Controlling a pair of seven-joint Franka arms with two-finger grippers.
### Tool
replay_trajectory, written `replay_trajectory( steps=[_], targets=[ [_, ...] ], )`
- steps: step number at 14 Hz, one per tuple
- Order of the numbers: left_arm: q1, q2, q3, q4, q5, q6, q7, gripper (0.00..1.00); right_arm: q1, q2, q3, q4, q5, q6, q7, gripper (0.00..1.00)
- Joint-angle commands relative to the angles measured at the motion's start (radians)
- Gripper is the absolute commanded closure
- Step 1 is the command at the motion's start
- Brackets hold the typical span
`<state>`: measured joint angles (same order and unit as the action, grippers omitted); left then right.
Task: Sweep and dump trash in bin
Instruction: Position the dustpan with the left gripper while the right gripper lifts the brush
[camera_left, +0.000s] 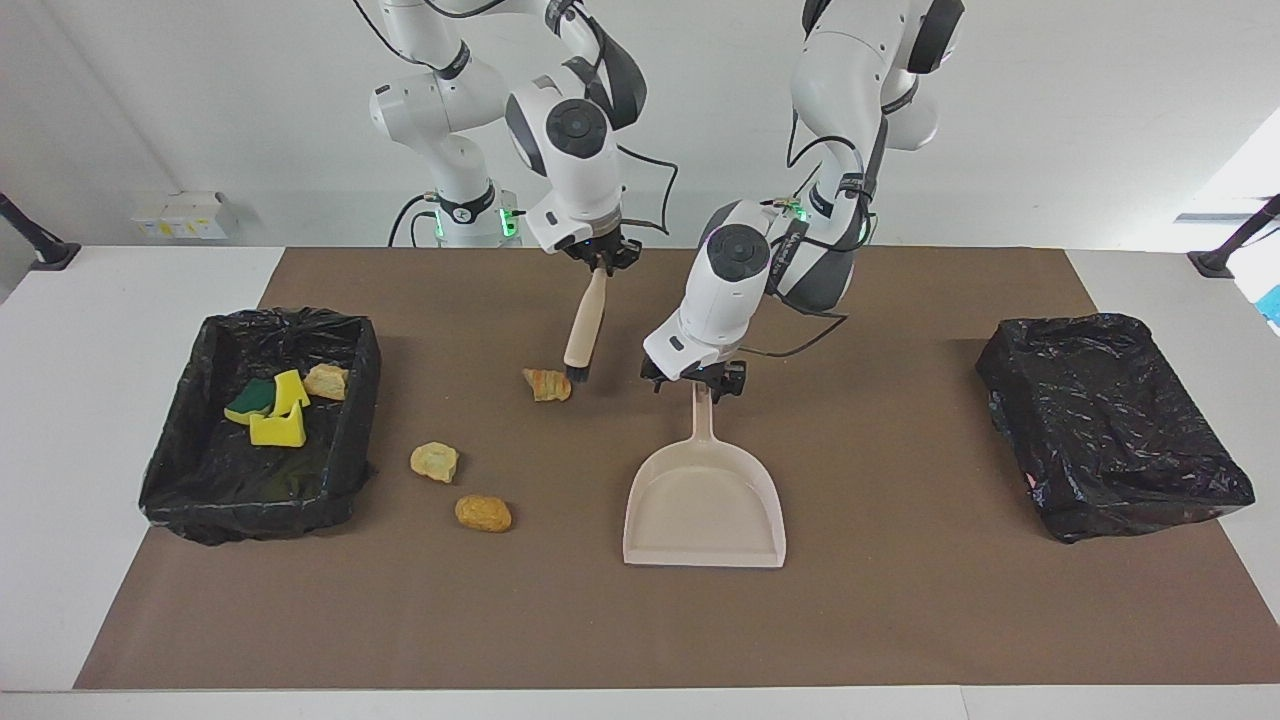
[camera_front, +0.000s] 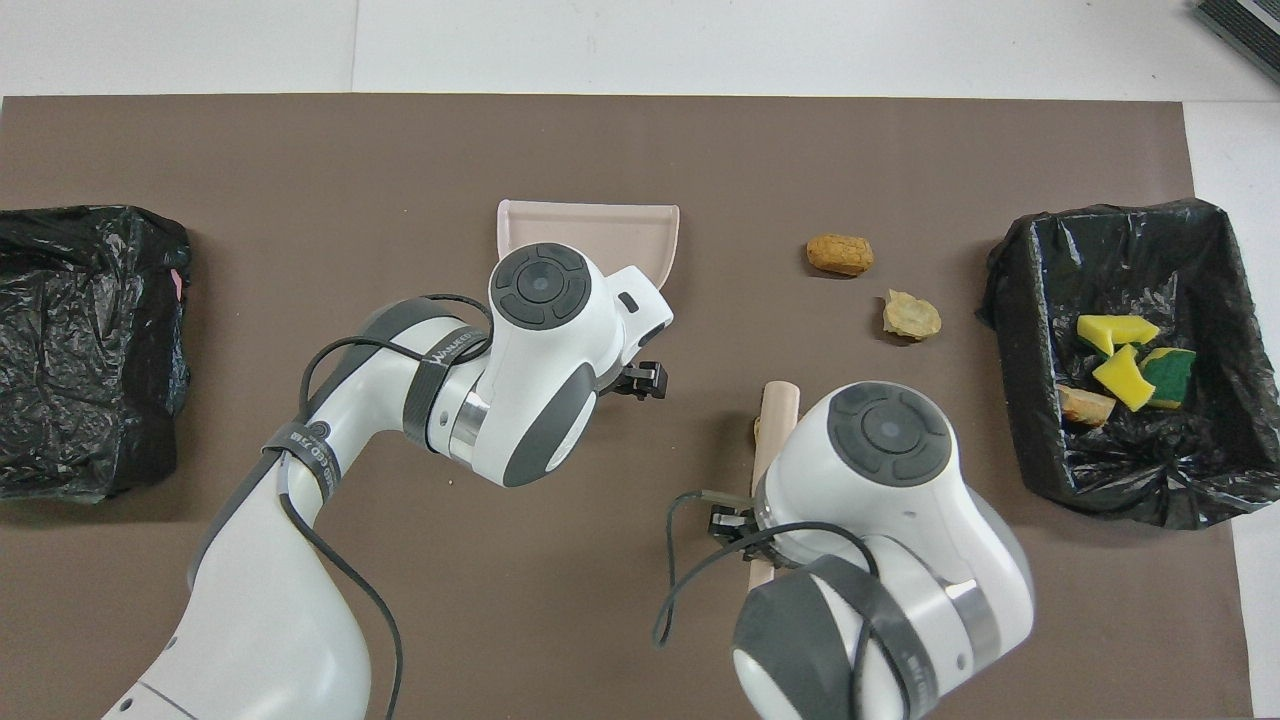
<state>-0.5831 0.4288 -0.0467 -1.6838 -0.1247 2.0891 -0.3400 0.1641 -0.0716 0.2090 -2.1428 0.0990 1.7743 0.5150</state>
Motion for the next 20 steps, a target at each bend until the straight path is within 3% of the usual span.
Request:
replay_trajectory(
  steps=[1, 4, 8, 11, 14, 17, 20],
  targets=[
    [0.011, -0.016, 0.008, 0.006, -0.010, -0.084, 0.015, 1.00, -0.116, -0.007, 0.013, -0.014, -0.074, 0.007, -0.142, 1.00],
    [0.020, -0.024, 0.014, 0.018, -0.001, -0.098, 0.129, 1.00, -0.218, 0.013, 0.013, -0.017, -0.160, 0.100, -0.300, 1.00],
    [0.075, -0.105, 0.025, 0.015, 0.014, -0.208, 0.387, 1.00, -0.319, 0.087, 0.013, -0.014, -0.318, 0.267, -0.403, 1.00],
    [0.109, -0.162, 0.028, 0.003, 0.059, -0.285, 0.530, 1.00, -0.339, 0.147, 0.013, -0.002, -0.387, 0.344, -0.429, 1.00],
    [0.222, -0.264, 0.028, -0.022, 0.060, -0.437, 0.828, 1.00, -0.315, 0.190, 0.021, -0.003, -0.390, 0.352, -0.434, 1.00],
    [0.290, -0.416, 0.028, -0.182, 0.100, -0.454, 1.090, 1.00, -0.218, 0.199, 0.024, -0.005, -0.372, 0.330, -0.461, 1.00],
    [0.281, -0.518, 0.027, -0.356, 0.112, -0.364, 1.150, 1.00, -0.143, 0.191, 0.033, -0.003, -0.267, 0.298, -0.512, 1.00]
  ],
)
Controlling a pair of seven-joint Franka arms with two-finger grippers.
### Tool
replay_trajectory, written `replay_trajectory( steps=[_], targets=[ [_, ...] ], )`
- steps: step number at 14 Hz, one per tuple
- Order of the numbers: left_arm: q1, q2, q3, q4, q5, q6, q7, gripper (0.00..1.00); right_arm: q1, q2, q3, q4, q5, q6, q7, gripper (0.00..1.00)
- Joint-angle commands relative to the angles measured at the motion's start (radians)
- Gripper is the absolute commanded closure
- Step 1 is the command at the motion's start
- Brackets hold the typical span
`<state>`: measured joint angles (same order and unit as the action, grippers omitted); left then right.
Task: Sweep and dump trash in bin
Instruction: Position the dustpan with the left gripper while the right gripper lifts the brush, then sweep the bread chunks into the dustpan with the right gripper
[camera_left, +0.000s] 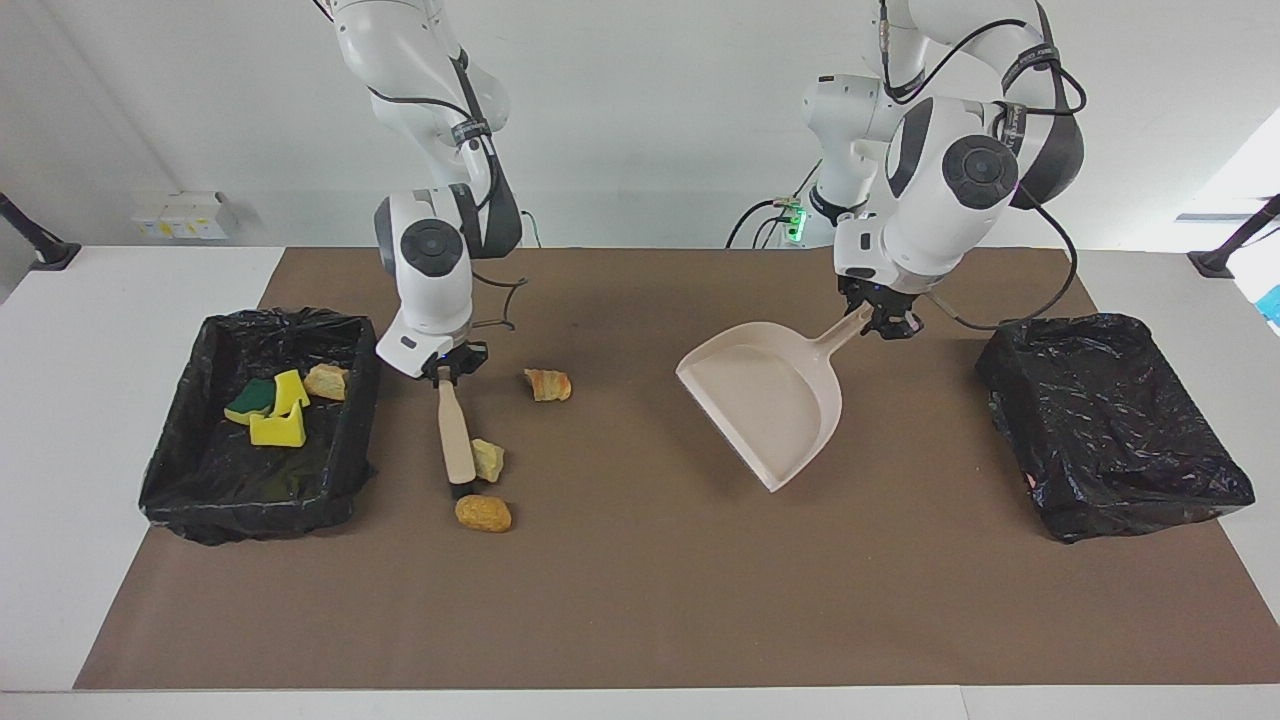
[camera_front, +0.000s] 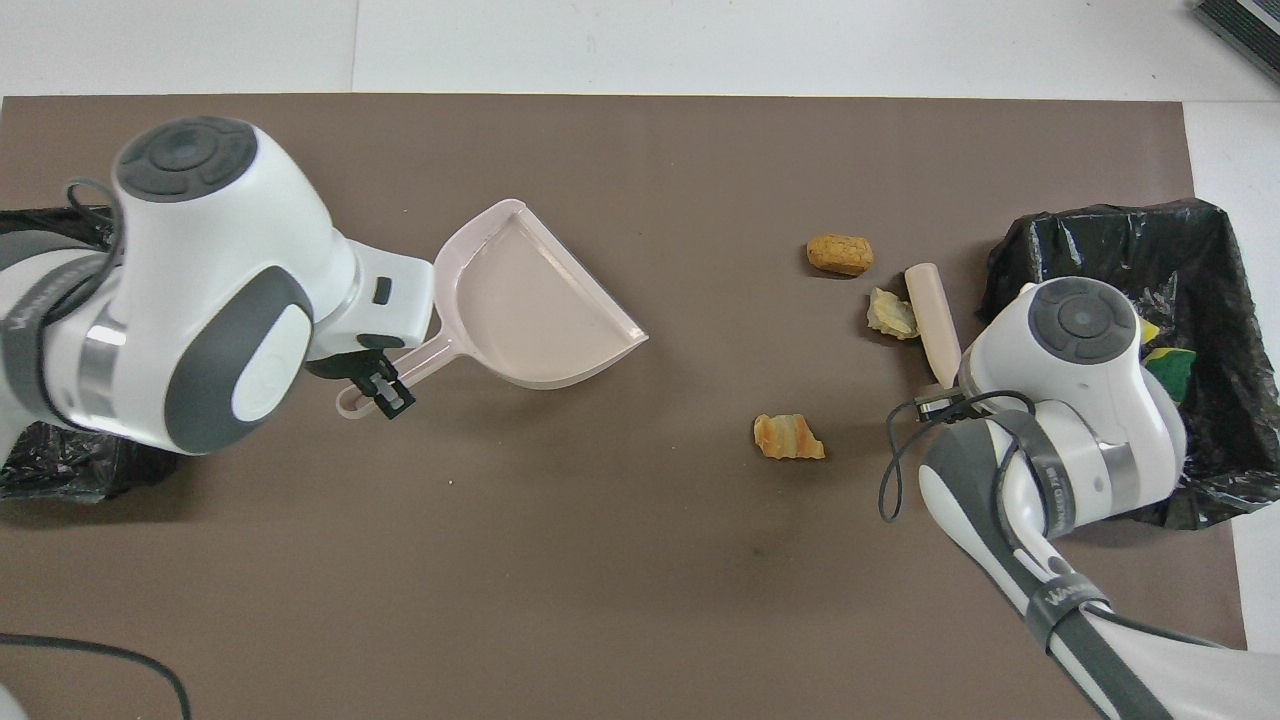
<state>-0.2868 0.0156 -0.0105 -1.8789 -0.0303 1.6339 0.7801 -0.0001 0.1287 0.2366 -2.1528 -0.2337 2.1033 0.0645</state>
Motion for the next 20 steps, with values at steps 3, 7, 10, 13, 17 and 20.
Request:
replay_trajectory(
  steps=[3, 7, 10, 13, 17, 20],
  targets=[
    [-0.021, -0.167, -0.017, -0.320, 0.024, 0.237, 0.067, 1.00, 0.092, -0.015, 0.010, 0.013, 0.204, -0.042, -0.061, 1.00],
    [-0.092, -0.157, -0.019, -0.411, 0.036, 0.351, 0.056, 1.00, 0.190, 0.012, 0.009, 0.146, 0.240, -0.146, -0.052, 1.00],
    [-0.138, -0.160, -0.019, -0.470, 0.036, 0.406, 0.027, 1.00, 0.149, 0.017, -0.005, 0.215, 0.217, -0.175, -0.049, 1.00],
    [-0.155, -0.151, -0.020, -0.471, 0.036, 0.429, -0.005, 1.00, 0.048, 0.051, -0.002, 0.270, 0.093, -0.151, -0.048, 1.00],
    [-0.184, -0.146, -0.020, -0.508, 0.036, 0.512, -0.061, 1.00, -0.116, 0.129, 0.001, 0.272, -0.019, 0.000, -0.057, 1.00],
    [-0.193, -0.146, -0.020, -0.510, 0.038, 0.534, -0.071, 1.00, -0.112, 0.177, 0.003, 0.300, -0.087, 0.020, -0.057, 1.00]
  ],
)
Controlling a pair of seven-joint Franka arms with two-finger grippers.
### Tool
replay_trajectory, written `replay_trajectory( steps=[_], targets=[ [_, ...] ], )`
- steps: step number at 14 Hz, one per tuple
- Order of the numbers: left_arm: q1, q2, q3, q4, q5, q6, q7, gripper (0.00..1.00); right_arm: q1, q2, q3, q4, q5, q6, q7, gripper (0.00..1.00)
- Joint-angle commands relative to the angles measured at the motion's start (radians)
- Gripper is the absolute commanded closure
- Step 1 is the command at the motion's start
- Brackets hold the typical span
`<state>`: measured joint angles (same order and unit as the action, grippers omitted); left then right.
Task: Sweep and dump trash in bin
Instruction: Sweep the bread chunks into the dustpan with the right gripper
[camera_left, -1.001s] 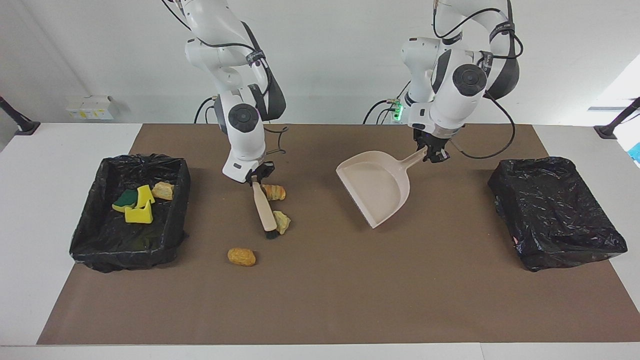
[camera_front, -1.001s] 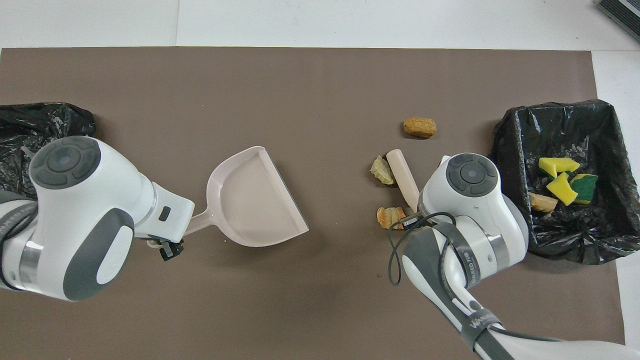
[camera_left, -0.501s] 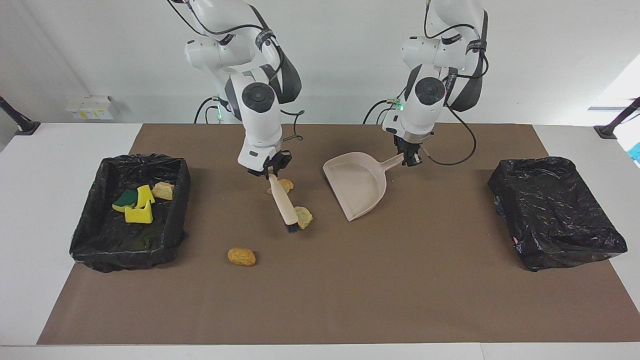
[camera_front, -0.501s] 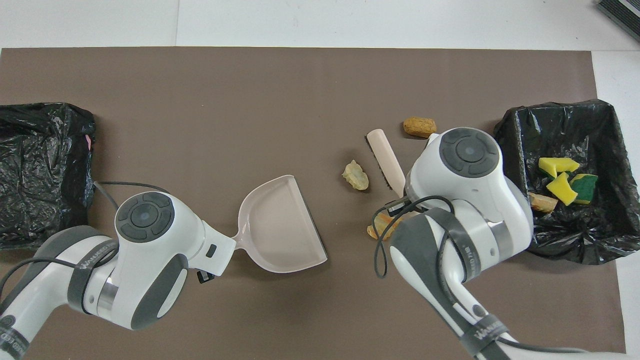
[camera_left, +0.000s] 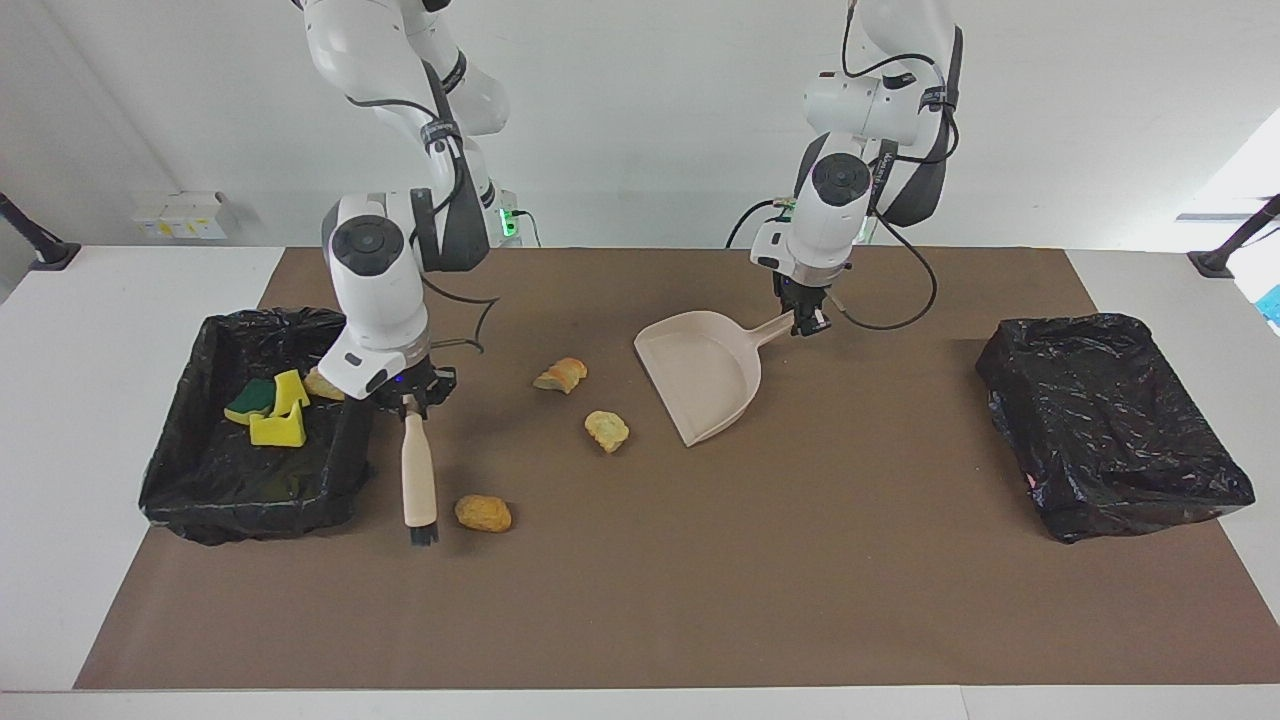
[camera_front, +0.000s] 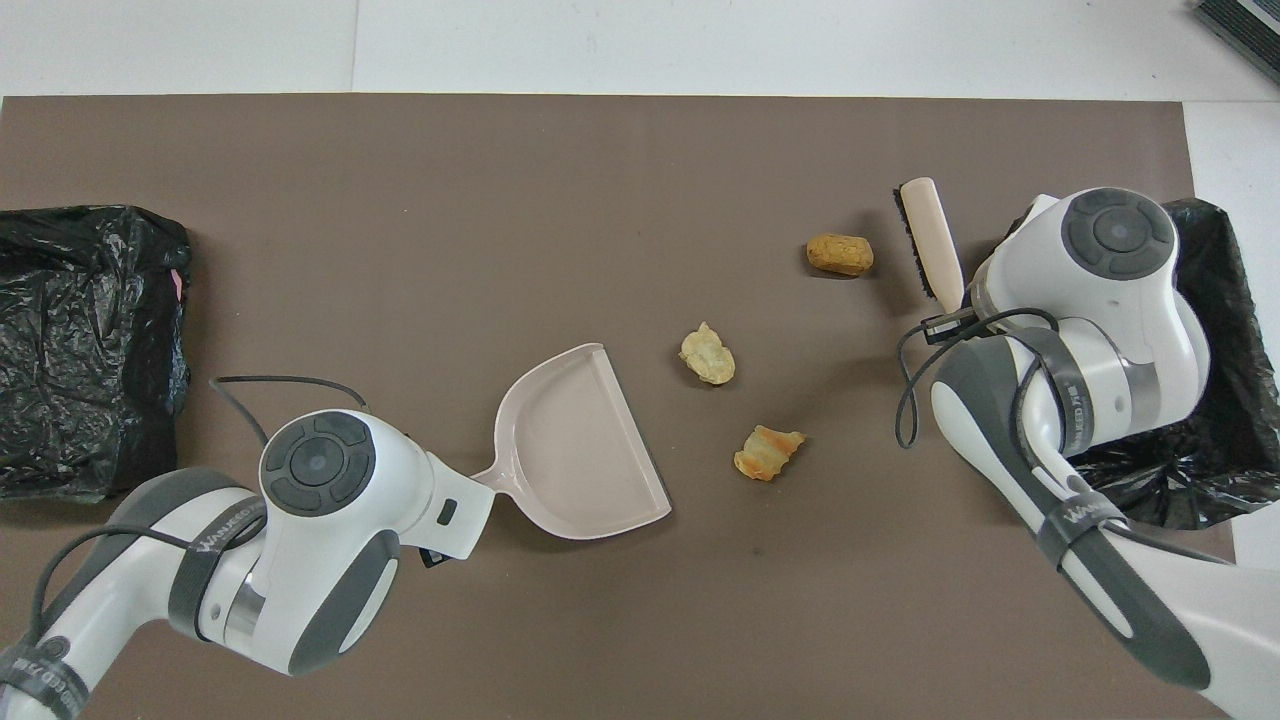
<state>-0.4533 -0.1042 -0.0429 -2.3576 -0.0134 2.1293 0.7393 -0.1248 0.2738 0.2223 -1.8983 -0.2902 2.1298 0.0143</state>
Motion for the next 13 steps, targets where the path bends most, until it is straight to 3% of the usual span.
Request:
replay_trajectory(
  steps=[1, 3, 10, 13],
  targets=[
    [-0.036, -0.026, 0.012, -0.032, 0.042, 0.044, -0.053, 1.00, 0.023, 0.038, 0.019, 0.038, -0.047, -0.008, -0.010, 1.00],
    [-0.042, -0.028, 0.012, -0.032, 0.120, 0.043, -0.093, 1.00, 0.059, 0.056, 0.019, 0.024, -0.075, -0.013, -0.016, 1.00],
    [-0.058, -0.028, 0.012, -0.031, 0.127, 0.032, -0.126, 1.00, 0.230, 0.024, 0.035, -0.018, -0.058, -0.120, -0.054, 1.00],
    [-0.056, -0.029, 0.012, -0.031, 0.127, 0.034, -0.139, 1.00, 0.252, -0.002, 0.101, -0.056, -0.009, -0.114, -0.057, 1.00]
  ],
)
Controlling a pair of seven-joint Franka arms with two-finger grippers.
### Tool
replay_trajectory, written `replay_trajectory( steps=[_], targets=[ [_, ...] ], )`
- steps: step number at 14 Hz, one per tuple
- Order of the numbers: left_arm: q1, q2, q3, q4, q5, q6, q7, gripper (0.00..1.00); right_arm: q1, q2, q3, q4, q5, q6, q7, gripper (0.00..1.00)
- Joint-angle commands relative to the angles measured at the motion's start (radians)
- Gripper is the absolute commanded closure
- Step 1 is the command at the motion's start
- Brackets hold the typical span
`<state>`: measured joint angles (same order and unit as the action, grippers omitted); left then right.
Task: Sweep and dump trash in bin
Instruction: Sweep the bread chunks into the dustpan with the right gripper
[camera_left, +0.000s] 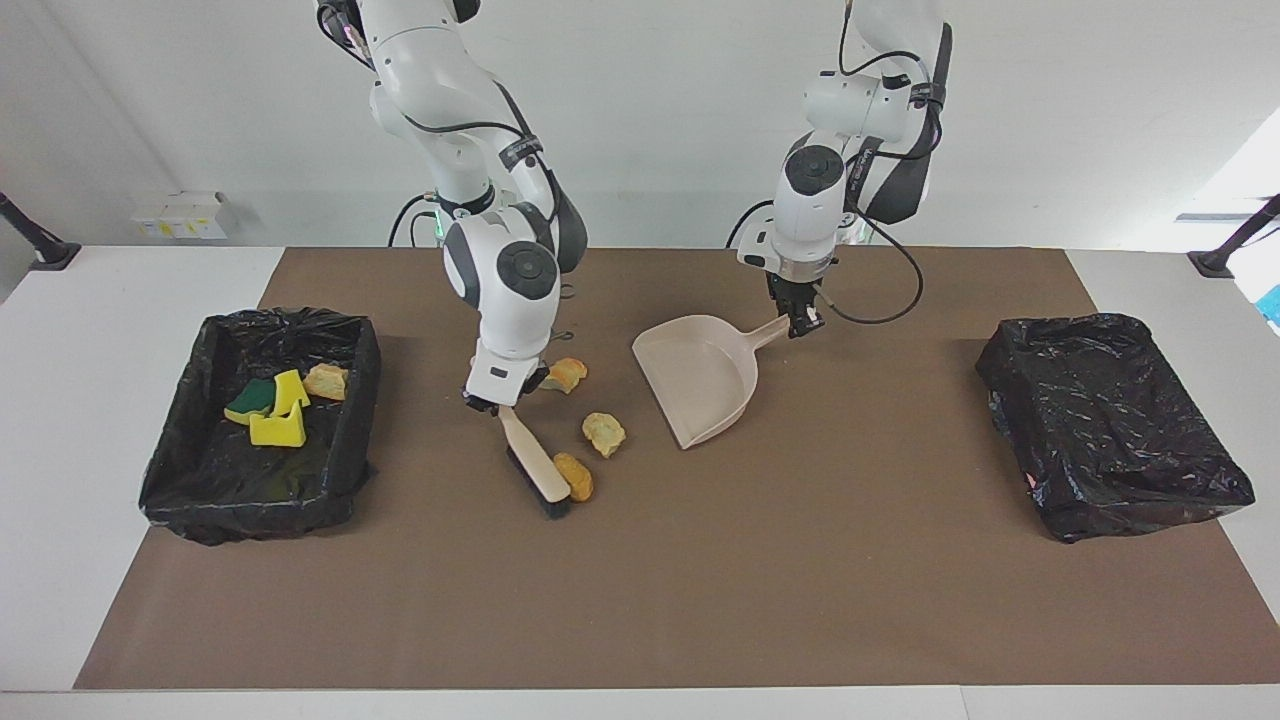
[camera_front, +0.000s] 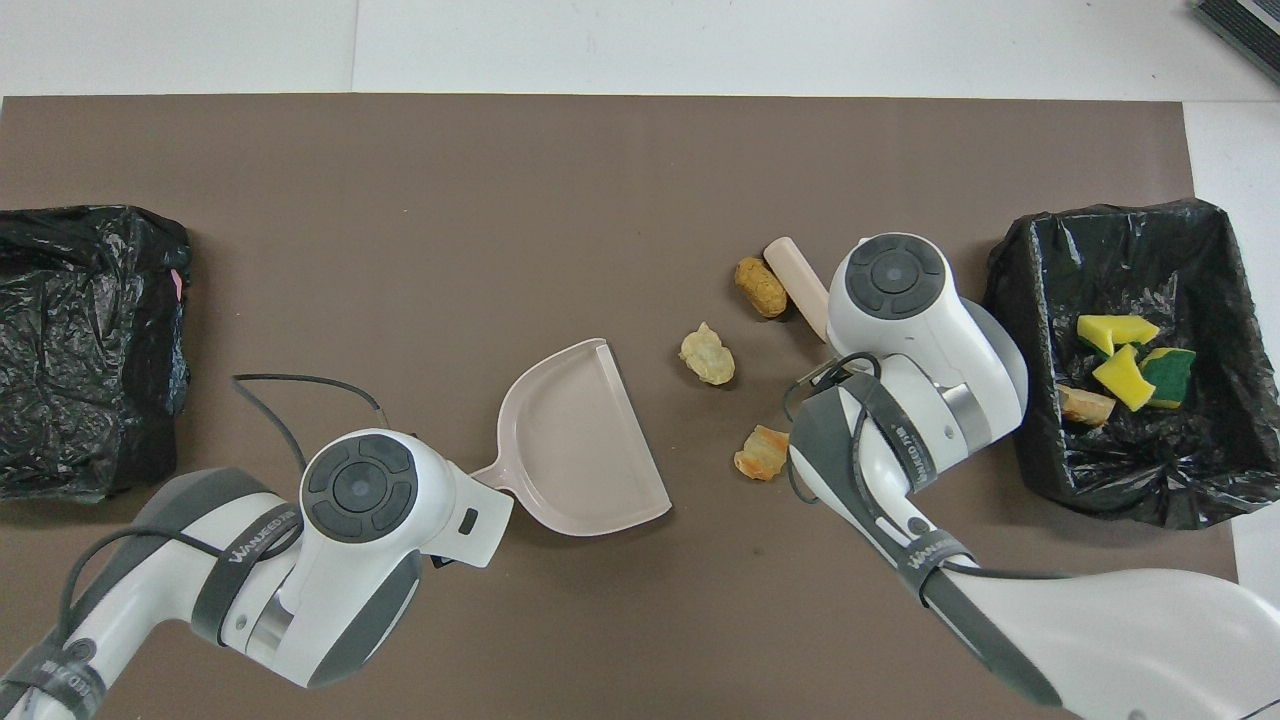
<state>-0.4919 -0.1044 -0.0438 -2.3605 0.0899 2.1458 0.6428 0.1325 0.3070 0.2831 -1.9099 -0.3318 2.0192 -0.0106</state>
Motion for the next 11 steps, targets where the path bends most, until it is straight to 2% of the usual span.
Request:
replay_trajectory(
  steps=[1, 4, 6, 9, 11],
  targets=[
    [-0.017, -0.028, 0.013, -0.026, 0.025, 0.017, -0.049, 1.00, -0.005, -0.039, 0.074, -0.049, 0.037, -0.005, -0.034, 1.00],
    [-0.017, -0.028, 0.013, -0.026, 0.025, 0.016, -0.051, 1.00, -0.007, -0.043, 0.160, -0.054, 0.132, -0.001, -0.061, 1.00],
    [-0.017, -0.028, 0.013, -0.026, 0.025, 0.014, -0.051, 1.00, -0.002, -0.046, 0.218, -0.043, 0.247, 0.006, -0.010, 1.00],
    [-0.014, -0.028, 0.013, -0.026, 0.024, 0.012, -0.052, 1.00, 0.047, -0.048, 0.228, -0.015, 0.292, 0.010, 0.197, 1.00],
    [-0.014, -0.028, 0.013, -0.023, 0.024, 0.012, -0.052, 1.00, 0.045, -0.061, 0.228, 0.005, 0.306, -0.025, 0.291, 1.00]
  ],
)
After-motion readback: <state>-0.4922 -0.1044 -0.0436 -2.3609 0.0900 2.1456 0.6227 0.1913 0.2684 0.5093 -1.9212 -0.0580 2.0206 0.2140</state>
